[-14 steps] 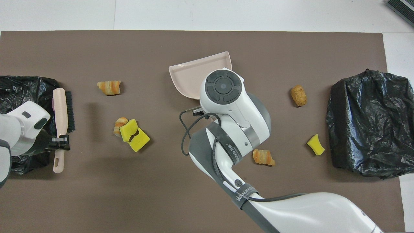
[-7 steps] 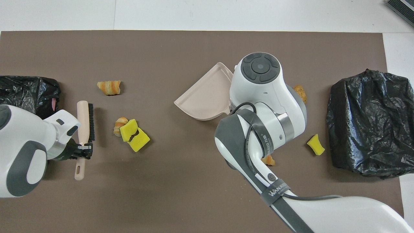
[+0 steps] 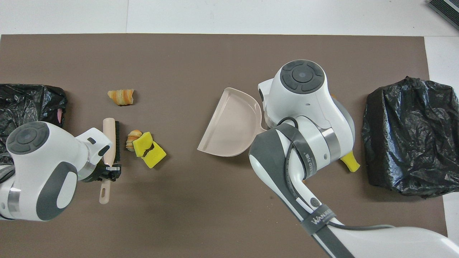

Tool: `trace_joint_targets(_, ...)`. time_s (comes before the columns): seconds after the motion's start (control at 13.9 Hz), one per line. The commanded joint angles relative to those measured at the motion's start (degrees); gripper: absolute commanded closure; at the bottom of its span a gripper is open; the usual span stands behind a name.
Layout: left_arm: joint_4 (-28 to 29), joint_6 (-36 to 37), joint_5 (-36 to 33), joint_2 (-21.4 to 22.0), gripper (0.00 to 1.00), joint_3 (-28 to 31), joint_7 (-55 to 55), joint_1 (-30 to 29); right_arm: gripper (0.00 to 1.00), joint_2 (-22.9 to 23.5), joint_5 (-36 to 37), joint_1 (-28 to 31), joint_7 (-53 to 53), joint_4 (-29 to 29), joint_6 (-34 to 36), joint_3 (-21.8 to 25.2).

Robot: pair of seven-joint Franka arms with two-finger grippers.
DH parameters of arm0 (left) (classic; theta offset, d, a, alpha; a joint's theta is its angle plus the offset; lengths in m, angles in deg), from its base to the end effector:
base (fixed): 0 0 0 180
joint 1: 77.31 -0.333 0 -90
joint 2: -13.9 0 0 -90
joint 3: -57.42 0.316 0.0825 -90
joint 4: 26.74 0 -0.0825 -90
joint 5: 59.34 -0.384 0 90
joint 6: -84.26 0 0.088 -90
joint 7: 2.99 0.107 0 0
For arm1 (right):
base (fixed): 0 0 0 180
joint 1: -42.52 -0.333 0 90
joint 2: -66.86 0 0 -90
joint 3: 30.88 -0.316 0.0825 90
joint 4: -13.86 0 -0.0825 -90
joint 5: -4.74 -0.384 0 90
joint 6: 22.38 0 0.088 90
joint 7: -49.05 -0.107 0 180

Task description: Sweep and dump trash in bin

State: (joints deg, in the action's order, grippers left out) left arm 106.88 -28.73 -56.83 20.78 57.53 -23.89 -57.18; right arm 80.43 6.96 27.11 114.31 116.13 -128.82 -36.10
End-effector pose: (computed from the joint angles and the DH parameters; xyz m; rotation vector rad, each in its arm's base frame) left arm 0.4324 -0.1605 0.3682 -3.0713 -0.0573 0.3677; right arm 0.5685 0.2075 0.4083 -2.2435 -2.1159 0.2416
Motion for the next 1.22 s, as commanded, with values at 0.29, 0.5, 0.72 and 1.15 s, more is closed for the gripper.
trace_joint_targets(0.29, -3.70, 1.17, 2.58, 0.67, 1.00, 1.12, -5.73, 4.66, 1.00, -3.03, 7.19, 0.39, 7.69, 6.80, -8.08, -0.67)
trace_joint_targets(0.5, -6.27, 2.95, 2.58, 0.77, 1.00, 1.30, -6.26, 0.89, 1.00, -3.03, 8.51, -0.49, 7.69, 6.98, -8.17, -0.67)
trace_joint_targets(0.72, -2.68, -0.02, 2.50, 1.21, 1.00, 1.30, -4.51, -2.63, 1.00, -2.76, 8.60, -2.69, 4.19, 8.82, -10.27, -0.67)
trace_joint_targets(1.15, 2.07, -4.00, 2.58, 1.30, 1.00, 0.95, -7.21, 4.89, 1.00, -3.82, 9.39, -3.83, -2.67, 11.03, -10.72, -0.58)
